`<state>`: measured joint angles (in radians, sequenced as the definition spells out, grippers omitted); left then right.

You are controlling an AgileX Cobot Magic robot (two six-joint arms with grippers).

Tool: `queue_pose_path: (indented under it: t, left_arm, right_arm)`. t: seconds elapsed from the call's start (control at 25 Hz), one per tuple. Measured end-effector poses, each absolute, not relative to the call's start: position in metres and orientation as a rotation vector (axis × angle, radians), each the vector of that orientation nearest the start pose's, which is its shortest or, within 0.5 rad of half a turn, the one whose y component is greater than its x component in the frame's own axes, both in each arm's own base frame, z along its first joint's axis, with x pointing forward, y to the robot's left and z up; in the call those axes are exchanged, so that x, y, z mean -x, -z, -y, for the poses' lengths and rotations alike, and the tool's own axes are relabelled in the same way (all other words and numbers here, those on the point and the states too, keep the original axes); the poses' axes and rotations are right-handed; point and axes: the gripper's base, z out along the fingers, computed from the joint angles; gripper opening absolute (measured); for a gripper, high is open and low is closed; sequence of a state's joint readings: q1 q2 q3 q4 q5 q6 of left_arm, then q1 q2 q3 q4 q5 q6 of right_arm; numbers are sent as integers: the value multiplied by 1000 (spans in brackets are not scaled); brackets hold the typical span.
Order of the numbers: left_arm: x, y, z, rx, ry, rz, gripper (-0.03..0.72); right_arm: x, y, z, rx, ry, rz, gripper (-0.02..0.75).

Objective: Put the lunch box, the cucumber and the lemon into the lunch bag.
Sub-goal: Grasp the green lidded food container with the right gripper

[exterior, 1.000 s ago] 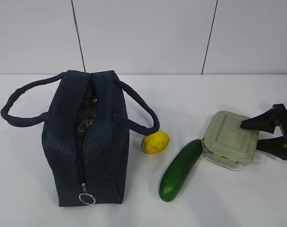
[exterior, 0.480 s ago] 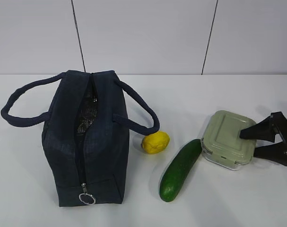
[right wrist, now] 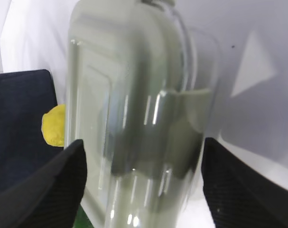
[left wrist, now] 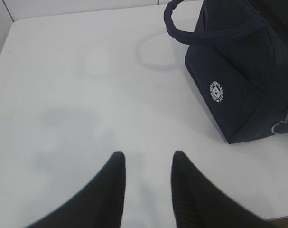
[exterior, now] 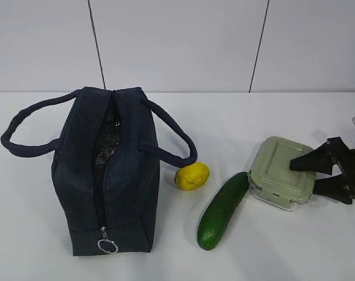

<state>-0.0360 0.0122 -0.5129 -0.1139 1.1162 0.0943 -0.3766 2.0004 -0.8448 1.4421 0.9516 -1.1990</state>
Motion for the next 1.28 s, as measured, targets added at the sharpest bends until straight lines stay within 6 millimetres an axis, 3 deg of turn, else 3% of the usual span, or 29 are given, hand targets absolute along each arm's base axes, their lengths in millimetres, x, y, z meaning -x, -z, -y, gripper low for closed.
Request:
queue_pose_path:
  t: [1.28]
  left_arm:
    - [8,-277,9,-141,105,-2090,234]
  right_arm:
    - [-318,-98,44,-488,-1164,-2443,547]
